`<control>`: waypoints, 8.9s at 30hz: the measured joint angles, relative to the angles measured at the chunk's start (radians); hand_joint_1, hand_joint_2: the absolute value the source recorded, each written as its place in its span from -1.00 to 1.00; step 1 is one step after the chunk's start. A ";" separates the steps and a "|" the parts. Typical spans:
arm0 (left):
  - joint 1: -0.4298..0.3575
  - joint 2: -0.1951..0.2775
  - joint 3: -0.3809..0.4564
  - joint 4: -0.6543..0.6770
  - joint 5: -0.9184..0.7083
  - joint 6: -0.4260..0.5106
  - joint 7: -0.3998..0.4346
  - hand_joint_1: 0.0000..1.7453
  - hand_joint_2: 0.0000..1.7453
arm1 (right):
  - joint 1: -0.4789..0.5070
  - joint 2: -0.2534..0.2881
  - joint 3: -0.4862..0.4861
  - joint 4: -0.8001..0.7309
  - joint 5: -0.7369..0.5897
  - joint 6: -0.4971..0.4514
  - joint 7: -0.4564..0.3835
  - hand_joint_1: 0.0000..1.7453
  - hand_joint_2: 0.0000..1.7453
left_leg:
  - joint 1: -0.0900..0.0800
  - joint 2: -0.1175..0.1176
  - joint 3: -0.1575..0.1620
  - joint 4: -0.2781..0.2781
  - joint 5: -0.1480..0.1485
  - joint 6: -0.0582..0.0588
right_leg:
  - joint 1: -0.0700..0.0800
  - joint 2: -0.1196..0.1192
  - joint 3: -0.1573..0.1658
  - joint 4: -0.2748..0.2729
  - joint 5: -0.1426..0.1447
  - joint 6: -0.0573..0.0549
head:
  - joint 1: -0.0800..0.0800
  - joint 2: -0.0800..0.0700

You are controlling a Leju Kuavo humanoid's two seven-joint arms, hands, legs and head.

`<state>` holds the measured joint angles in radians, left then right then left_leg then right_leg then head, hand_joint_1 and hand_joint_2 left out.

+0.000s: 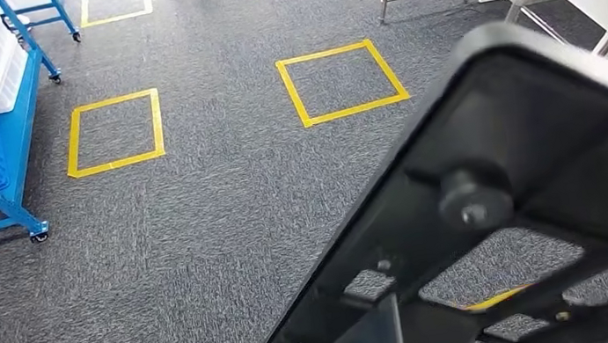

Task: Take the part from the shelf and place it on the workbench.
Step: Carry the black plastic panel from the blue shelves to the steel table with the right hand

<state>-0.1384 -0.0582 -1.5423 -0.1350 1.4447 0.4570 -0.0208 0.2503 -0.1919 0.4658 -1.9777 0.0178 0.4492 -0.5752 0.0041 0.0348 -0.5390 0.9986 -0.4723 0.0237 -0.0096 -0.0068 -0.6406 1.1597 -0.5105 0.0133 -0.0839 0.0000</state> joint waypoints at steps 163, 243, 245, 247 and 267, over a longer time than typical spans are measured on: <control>-0.006 -0.020 -0.005 0.000 -0.091 -0.029 0.034 -1.00 1.00 | -0.080 0.004 -0.153 0.024 0.068 0.100 0.005 1.00 1.00 | 0.003 0.003 -0.018 0.087 -0.083 -0.046 | -0.003 -0.009 0.057 -0.156 0.058 -0.022 | 0.000 0.000; 0.005 0.009 0.022 0.000 -0.095 -0.020 0.010 -1.00 1.00 | -0.074 0.044 -0.154 0.112 0.016 0.073 0.020 1.00 1.00 | 0.000 -0.024 0.010 -0.003 -0.015 0.013 | -0.003 0.003 -0.065 0.126 -0.074 0.030 | 0.000 0.000; 0.005 0.008 0.022 0.000 -0.096 -0.021 0.002 -1.00 1.00 | -0.075 0.043 -0.155 0.115 0.016 0.076 0.019 1.00 1.00 | 0.000 -0.023 0.013 -0.003 -0.016 0.013 | -0.004 0.002 -0.041 0.074 -0.025 0.027 | 0.000 0.000; 0.005 0.008 0.022 0.000 -0.095 -0.021 -0.009 -1.00 1.00 | -0.078 0.042 -0.156 0.117 0.015 0.082 0.017 1.00 1.00 | -0.003 -0.023 0.018 -0.001 -0.020 0.008 | 0.000 -0.002 0.027 -0.064 0.038 0.018 | 0.000 0.000; 0.009 0.007 0.034 0.000 -0.064 -0.095 -0.037 -1.00 1.00 | -0.118 0.044 -0.159 0.117 0.018 0.092 0.023 1.00 1.00 | 0.004 -0.029 -0.012 0.011 -0.011 -0.010 | 0.005 0.010 0.064 -0.151 0.050 0.007 | 0.000 0.000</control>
<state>-0.1299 -0.0514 -1.5082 -0.1354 1.3808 0.3622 -0.0576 0.1320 -0.1481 0.3066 -1.8611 0.0355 0.5408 -0.5524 0.0080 0.0055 -0.5506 1.0099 -0.4829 0.0139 -0.0051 0.0029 -0.5763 1.0089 -0.4604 0.0202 -0.0839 0.0000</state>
